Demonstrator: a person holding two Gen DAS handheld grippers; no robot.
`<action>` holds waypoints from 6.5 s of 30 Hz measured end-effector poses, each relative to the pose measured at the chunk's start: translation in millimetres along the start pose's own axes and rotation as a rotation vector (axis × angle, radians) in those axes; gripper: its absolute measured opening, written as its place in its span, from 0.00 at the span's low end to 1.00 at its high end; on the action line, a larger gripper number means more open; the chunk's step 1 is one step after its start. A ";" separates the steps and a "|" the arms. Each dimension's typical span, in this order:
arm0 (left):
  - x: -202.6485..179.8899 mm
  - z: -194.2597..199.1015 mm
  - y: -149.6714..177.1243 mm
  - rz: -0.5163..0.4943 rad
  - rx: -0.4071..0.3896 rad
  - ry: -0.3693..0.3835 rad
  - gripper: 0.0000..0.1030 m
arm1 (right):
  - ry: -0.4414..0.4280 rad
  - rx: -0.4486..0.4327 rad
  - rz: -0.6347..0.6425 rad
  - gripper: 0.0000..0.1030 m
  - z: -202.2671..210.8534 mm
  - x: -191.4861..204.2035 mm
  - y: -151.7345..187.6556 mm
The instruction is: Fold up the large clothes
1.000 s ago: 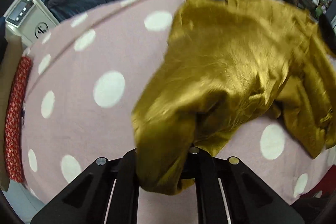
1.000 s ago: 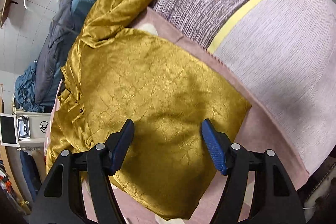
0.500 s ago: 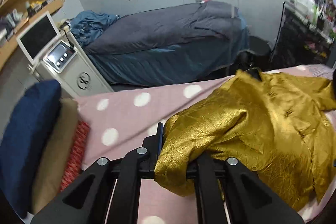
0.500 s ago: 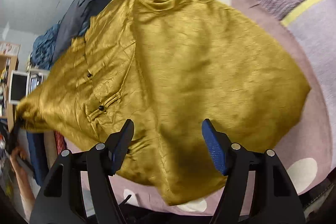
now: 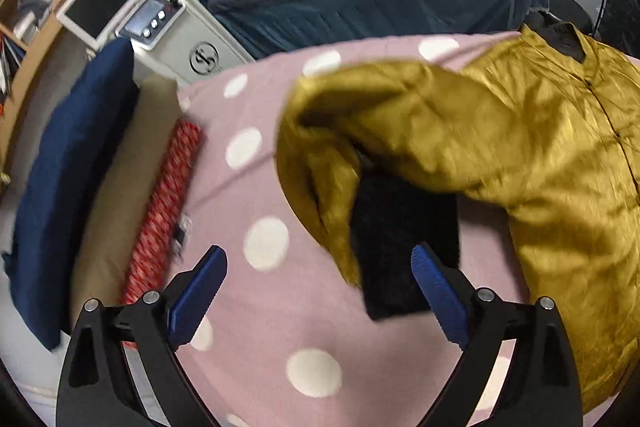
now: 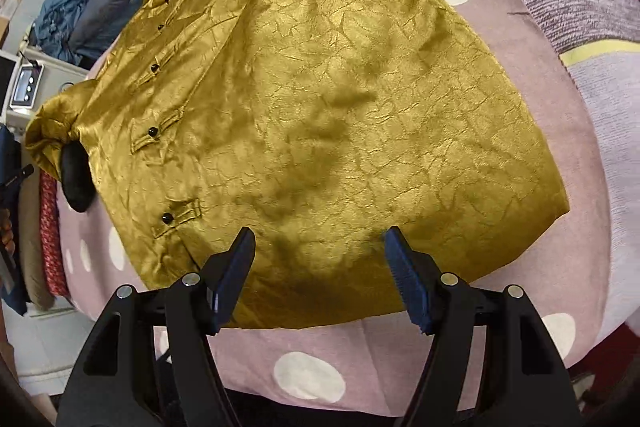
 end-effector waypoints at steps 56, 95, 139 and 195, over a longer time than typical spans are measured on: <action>-144.0 44.0 186.2 0.187 0.303 0.550 0.88 | -0.184 -0.048 0.089 0.10 9.3 -21.4 -45.5; -304.6 36.4 76.9 0.150 0.196 0.761 0.20 | -0.075 -0.353 -0.310 0.08 59.2 -128.3 -204.6; -154.4 30.7 163.8 0.142 0.299 0.575 0.08 | -0.015 0.015 0.158 0.12 3.6 -52.3 -14.2; -230.8 -15.2 120.9 -0.066 0.253 0.410 0.95 | 0.189 0.081 0.777 0.90 -70.7 60.7 20.0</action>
Point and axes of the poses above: each gripper's, at about its wrist camera, not at the fingertips, and z roughly against the way its jaws point, x to its left, y to its underside, the point moved 7 cm from there along -z, roughly the way its jaws point, and after that the axes turned 15 degrees about -x, right-handed, at the moved point
